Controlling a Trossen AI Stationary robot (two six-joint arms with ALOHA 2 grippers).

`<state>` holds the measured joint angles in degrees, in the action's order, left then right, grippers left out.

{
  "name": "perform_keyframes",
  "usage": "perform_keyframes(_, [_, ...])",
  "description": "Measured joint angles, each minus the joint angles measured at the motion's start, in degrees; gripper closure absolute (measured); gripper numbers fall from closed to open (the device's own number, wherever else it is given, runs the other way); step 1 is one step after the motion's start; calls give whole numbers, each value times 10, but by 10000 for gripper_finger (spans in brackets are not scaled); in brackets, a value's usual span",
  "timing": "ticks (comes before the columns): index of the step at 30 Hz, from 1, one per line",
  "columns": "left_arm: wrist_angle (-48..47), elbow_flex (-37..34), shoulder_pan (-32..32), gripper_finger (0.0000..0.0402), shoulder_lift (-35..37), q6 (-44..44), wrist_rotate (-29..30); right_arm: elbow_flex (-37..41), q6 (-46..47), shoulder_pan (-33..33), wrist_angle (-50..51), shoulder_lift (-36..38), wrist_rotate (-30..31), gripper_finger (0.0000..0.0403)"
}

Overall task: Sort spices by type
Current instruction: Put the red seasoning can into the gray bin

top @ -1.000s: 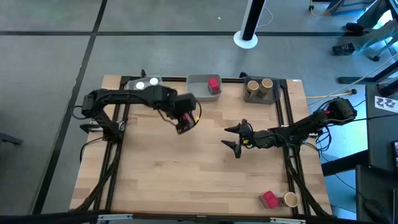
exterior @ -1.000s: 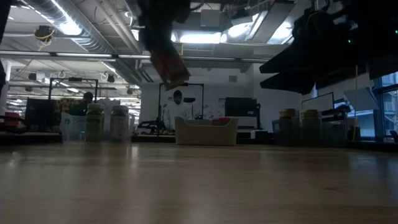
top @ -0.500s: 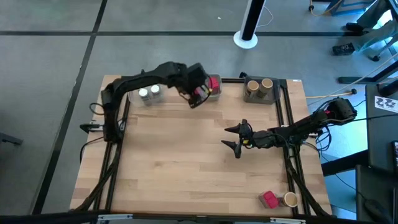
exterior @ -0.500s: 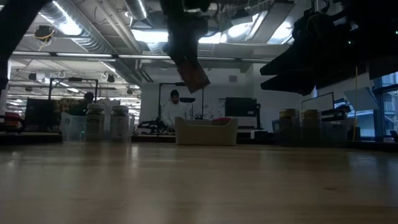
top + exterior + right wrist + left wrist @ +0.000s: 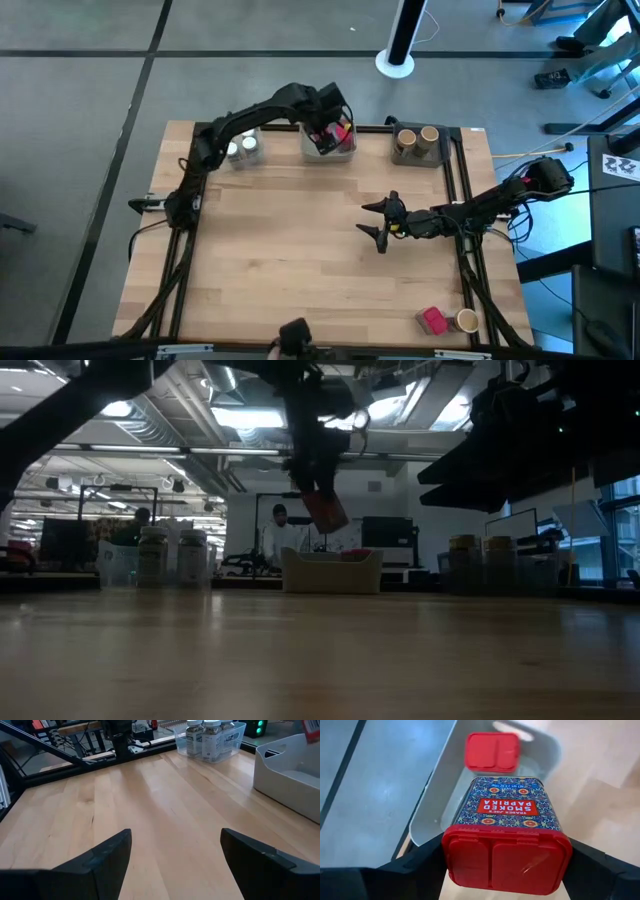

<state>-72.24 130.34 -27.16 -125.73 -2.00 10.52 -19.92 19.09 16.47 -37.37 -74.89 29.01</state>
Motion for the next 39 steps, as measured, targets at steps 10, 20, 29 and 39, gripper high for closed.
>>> perform_keyframes(10, [46,-24,-34,100,-32,-16,0,0,0,0,13,0,0,100])
perform_keyframes(20, [60,-25,-35,100,-89,-43,-11,0,0,0,16,0,1,100])
perform_keyframes(29, [78,-26,-33,100,-104,-43,-17,0,0,0,15,0,1,100])
perform_keyframes(39, [89,-26,-29,97,-117,-33,-24,0,0,0,16,0,0,100])
